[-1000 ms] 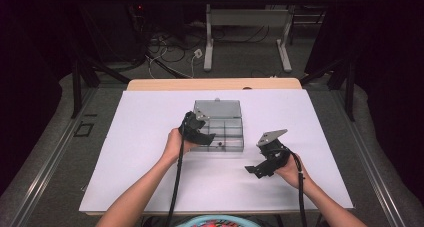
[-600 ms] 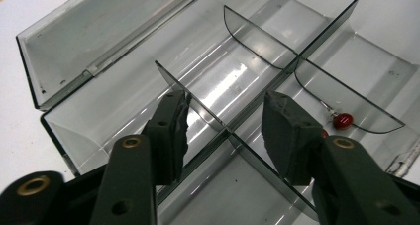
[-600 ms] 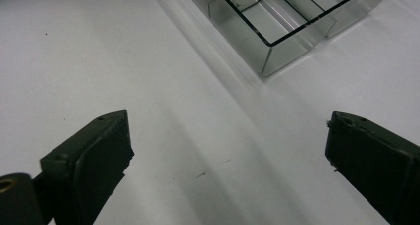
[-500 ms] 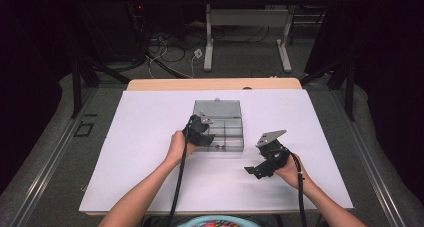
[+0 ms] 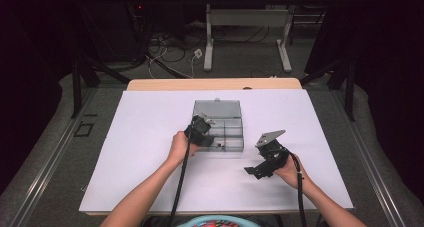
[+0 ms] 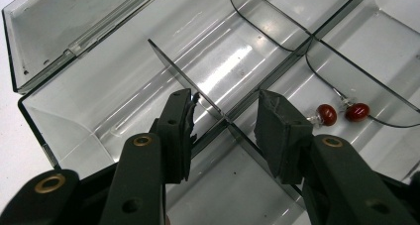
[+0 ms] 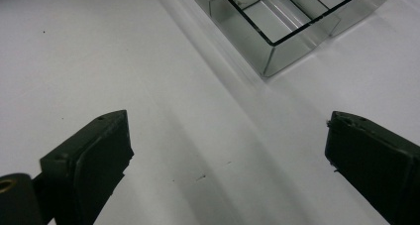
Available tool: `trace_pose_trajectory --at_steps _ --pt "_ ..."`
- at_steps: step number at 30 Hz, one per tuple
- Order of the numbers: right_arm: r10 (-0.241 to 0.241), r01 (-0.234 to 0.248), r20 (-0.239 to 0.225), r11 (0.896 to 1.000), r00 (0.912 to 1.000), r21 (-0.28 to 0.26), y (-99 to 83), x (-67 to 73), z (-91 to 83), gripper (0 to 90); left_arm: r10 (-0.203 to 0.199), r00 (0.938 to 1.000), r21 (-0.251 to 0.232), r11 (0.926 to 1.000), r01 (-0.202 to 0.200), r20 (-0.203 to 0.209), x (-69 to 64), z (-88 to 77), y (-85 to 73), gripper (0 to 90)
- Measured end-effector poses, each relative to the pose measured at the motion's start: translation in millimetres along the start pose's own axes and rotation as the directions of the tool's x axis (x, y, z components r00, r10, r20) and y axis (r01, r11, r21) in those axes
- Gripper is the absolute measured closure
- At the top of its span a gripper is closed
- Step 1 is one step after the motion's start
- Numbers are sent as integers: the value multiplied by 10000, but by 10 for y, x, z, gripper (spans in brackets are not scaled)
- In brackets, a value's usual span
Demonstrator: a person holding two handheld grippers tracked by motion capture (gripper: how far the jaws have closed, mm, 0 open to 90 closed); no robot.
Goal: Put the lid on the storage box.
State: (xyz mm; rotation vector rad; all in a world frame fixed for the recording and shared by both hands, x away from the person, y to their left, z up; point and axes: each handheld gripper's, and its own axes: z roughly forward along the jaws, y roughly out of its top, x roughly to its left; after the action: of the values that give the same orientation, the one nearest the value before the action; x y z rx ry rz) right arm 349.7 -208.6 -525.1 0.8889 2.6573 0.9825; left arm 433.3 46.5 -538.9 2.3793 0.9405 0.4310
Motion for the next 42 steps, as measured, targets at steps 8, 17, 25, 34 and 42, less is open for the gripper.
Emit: trace_pose_trajectory --at_steps 8,17,25,34,42 --pt "75 -75 58 9999 10000 -109 13 -13 -13 37 -70 10000 85 9999 70 -5 1 -11 1 581" --pt "209 -193 255 9979 9995 -612 50 -79 -30 48 -146 9999 37 9999 146 53 5 -18 -6 586" --pt "784 -669 794 9881 9938 -1388 111 -184 -79 231 -120 9999 -97 9999 121 106 12 -17 -21 589" --pt "1367 -1182 1116 9803 9843 -1584 222 -348 -112 556 -114 9998 -149 9998 117 169 16 -17 -28 590" --pt "1489 -1216 1605 9782 9757 -1680 418 -564 12 851 -90 9998 -167 9998 93 168 17 -15 -26 591"
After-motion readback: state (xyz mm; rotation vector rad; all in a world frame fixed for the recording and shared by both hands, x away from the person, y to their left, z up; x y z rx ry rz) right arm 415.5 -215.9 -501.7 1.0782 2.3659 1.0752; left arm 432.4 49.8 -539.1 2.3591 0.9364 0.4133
